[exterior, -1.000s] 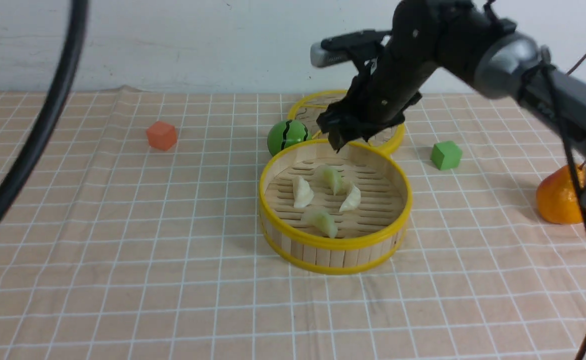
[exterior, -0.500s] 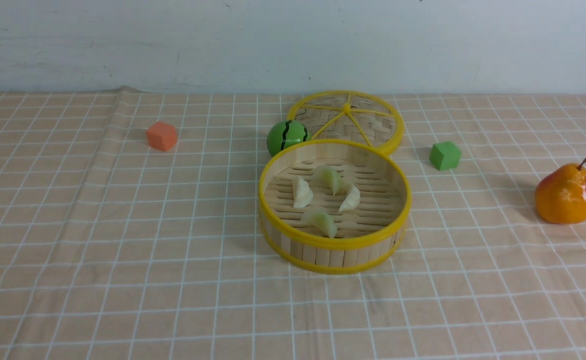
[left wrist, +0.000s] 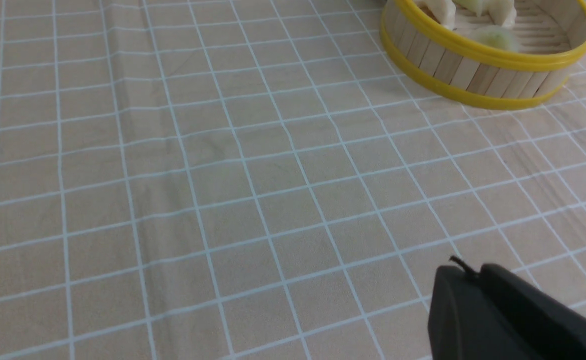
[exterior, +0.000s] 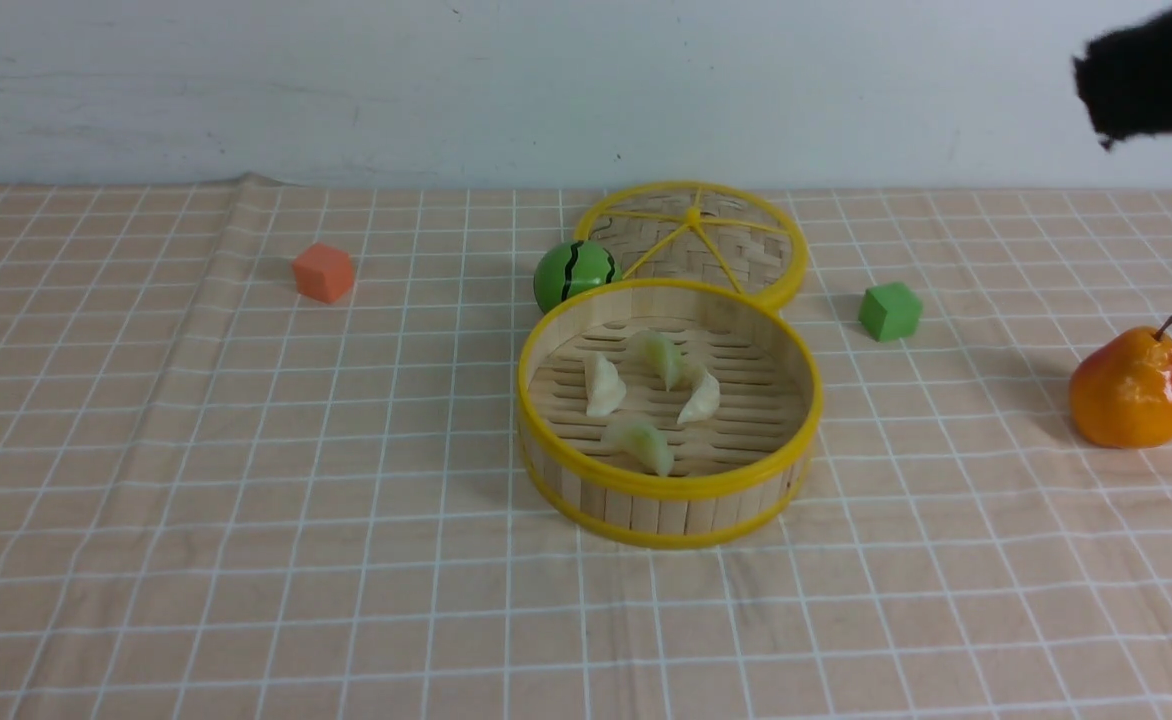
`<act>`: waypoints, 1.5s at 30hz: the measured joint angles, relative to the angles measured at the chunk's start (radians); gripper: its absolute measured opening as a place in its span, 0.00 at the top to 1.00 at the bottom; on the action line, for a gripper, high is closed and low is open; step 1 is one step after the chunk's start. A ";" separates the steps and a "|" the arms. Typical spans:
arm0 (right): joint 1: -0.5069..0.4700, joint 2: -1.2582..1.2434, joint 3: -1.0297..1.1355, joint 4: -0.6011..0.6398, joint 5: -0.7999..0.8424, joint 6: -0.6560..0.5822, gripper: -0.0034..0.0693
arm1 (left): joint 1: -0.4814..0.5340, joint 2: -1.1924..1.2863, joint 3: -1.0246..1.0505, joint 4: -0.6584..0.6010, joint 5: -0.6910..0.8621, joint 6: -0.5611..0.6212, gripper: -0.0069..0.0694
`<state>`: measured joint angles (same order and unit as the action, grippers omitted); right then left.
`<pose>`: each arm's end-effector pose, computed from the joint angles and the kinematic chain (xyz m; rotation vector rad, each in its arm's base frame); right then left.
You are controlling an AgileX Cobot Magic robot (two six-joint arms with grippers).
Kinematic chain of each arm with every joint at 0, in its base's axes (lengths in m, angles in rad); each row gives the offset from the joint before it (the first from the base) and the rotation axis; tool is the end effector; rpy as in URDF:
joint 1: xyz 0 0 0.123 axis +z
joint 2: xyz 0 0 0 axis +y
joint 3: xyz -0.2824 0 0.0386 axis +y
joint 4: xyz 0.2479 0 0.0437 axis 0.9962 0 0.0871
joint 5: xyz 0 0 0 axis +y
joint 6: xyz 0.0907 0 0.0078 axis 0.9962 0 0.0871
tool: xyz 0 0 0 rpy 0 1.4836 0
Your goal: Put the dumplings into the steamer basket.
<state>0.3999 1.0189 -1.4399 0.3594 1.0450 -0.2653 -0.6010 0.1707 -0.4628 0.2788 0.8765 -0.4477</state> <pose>0.1448 0.0913 0.4826 -0.6797 1.9796 0.5164 0.0373 -0.0022 0.2812 0.2095 2.0417 -0.3249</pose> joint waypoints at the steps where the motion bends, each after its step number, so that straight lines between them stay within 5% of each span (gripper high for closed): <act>1: 0.000 -0.054 0.066 0.001 -0.033 0.000 0.97 | 0.000 0.000 0.001 0.000 0.000 0.000 0.86; 11: 0.000 -0.371 0.470 0.001 -0.207 0.000 0.96 | 0.000 0.000 0.002 0.000 0.000 0.000 0.86; 26: 0.000 -0.411 0.567 -0.026 -0.086 0.000 0.96 | 0.000 0.000 0.002 0.000 0.000 0.000 0.86; 30: -0.007 -0.458 0.686 -0.066 -0.289 0.012 0.98 | 0.000 0.000 0.002 0.000 0.000 0.000 0.86; 34: -0.076 -0.576 0.870 -0.122 -0.512 0.099 0.98 | 0.000 0.000 0.002 0.000 0.000 0.000 0.86; 37: -0.213 -0.727 1.092 -0.193 -0.672 0.223 0.98 | 0.000 0.000 0.002 0.000 0.000 0.000 0.85; 45: -0.449 -1.009 1.422 -0.324 -0.729 0.428 0.98 | 0.000 0.000 0.002 0.000 0.000 0.000 0.84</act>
<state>-0.0490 0.0098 -0.0174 0.0351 0.3164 0.1631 -0.6010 0.1707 -0.4605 0.2788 0.8765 -0.4477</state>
